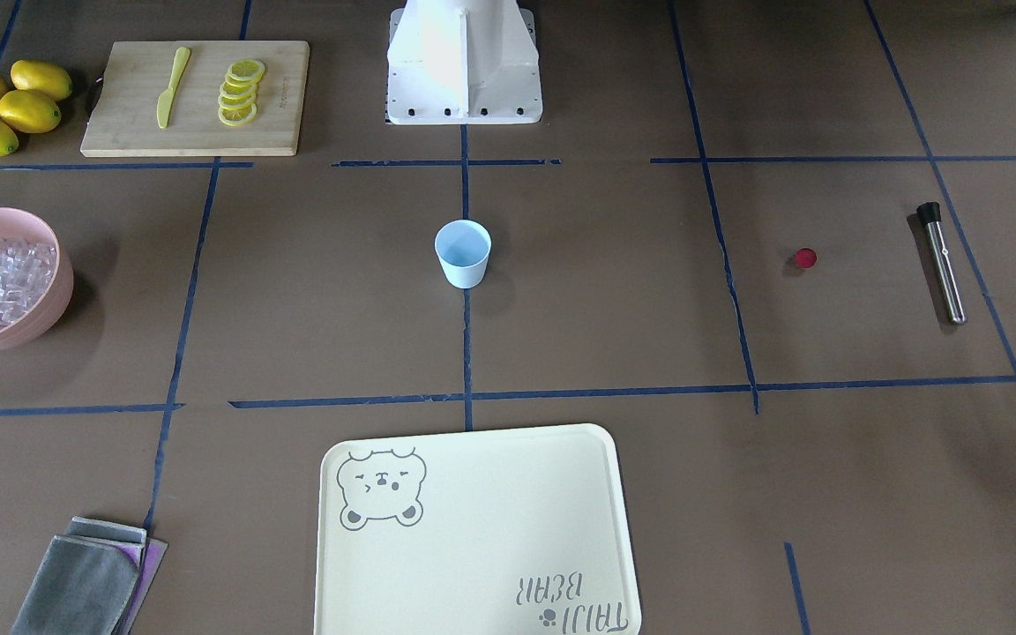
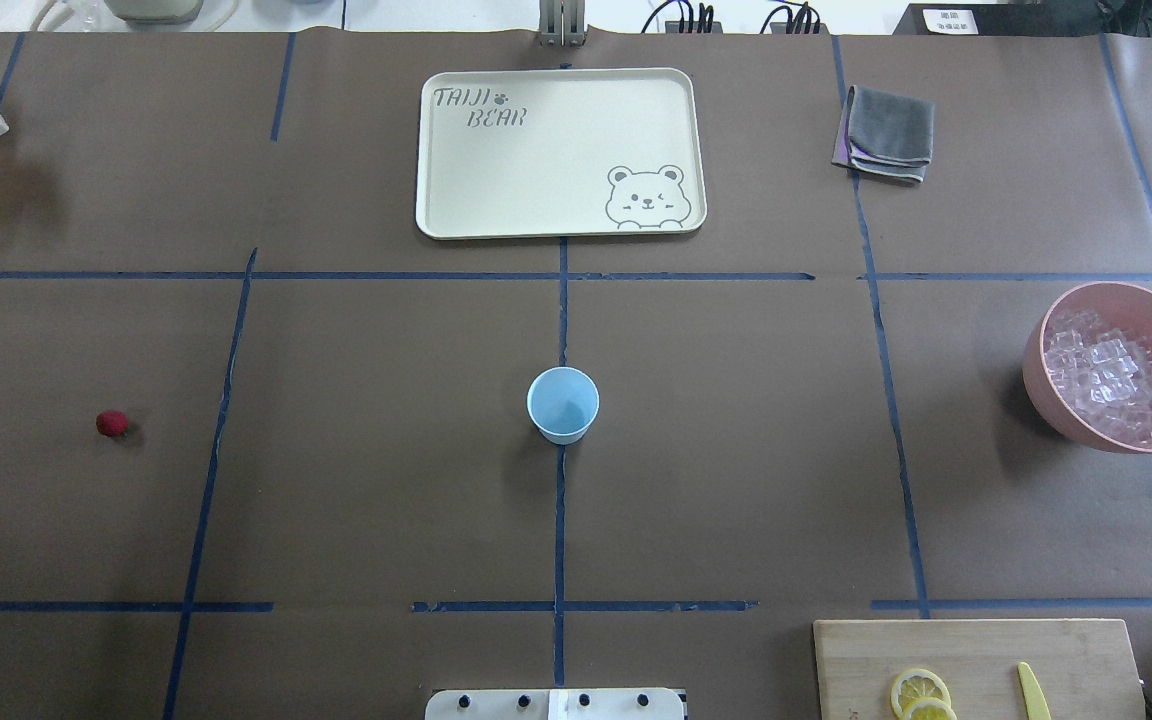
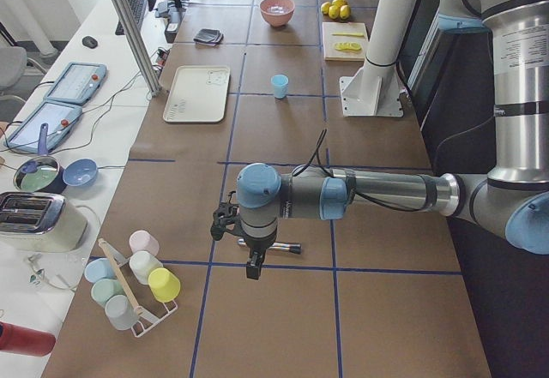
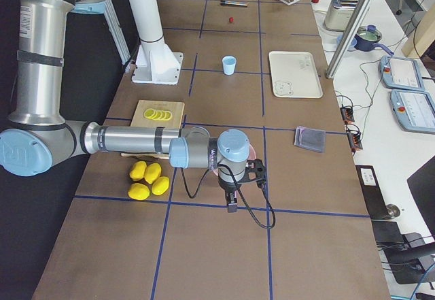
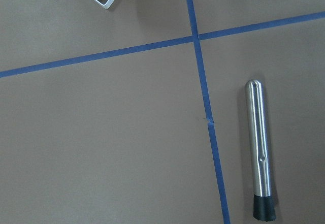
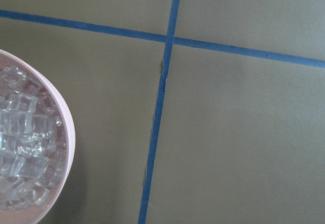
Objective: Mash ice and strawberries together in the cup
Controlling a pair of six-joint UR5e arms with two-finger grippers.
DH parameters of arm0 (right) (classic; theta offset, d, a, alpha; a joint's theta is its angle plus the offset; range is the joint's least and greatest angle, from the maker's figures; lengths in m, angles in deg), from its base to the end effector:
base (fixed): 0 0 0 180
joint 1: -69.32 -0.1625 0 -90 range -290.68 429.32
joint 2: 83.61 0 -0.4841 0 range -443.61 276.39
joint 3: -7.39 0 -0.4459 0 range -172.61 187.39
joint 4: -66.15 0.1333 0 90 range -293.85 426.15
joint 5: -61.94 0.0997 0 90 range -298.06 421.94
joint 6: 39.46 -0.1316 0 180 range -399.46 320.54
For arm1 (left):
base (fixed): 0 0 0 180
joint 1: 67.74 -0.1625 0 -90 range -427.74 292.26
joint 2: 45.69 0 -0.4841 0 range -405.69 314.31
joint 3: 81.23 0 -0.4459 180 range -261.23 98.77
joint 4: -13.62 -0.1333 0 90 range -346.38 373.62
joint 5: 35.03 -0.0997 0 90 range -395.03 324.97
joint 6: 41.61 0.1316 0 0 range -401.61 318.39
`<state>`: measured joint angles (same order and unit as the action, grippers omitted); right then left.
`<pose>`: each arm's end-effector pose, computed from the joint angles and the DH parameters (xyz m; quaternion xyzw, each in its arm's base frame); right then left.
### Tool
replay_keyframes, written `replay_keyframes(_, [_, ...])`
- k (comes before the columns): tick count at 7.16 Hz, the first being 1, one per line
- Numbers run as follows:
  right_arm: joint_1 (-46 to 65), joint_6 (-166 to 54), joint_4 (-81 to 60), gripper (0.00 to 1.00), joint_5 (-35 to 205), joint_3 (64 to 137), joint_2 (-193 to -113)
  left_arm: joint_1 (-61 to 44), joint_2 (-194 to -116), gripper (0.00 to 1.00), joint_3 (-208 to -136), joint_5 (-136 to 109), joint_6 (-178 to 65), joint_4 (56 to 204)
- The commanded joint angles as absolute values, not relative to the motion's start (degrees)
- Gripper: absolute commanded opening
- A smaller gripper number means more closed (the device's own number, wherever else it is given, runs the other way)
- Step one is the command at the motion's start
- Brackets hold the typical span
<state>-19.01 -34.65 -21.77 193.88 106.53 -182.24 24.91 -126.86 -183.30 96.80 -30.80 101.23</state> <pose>0.0314 -0.4784 0.7304 0.0309 -0.3571 -0.0608 0.9316 -0.0673 -0.4694 0.7122 0.0487 0.3537 0.0691 0.9315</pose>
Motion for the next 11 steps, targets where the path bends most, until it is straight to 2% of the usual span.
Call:
replay_keyframes(1, [-18.93, -35.16, -14.25, 1.0, 193.78, 105.83, -182.83, 24.9, -126.9, 1.0, -183.27, 96.64, -30.72, 101.25])
replay_keyframes(3, [-18.32, -35.67, -13.56, 1.0, 194.3, 106.0, -182.23, 24.9, -126.99, 1.0, -183.0, 96.98, -30.8, 101.33])
replay_keyframes(4, [-14.48, -36.73, -13.65, 1.0, 194.04, 105.83, -178.83, 24.9, -127.07, 1.0, -183.0, 97.07, -30.8, 101.33])
replay_keyframes(7, [-7.8, -45.68, -11.89, 1.0, 194.13, 108.02, -176.09, 24.9, -127.07, 1.0, -183.62, 97.16, -30.71, 101.33])
replay_keyframes(9, [-0.76, -56.8, -5.0, 1.0, 193.25, 107.94, -175.28, 24.9, -127.07, 1.0, -183.62, 97.16, -30.71, 101.42])
replay_keyframes(11, [2.68, -58.88, -2.31, 0.99, 191.67, 107.84, -175.37, 24.9, -127.07, 1.0, -183.53, 97.16, -30.71, 101.77])
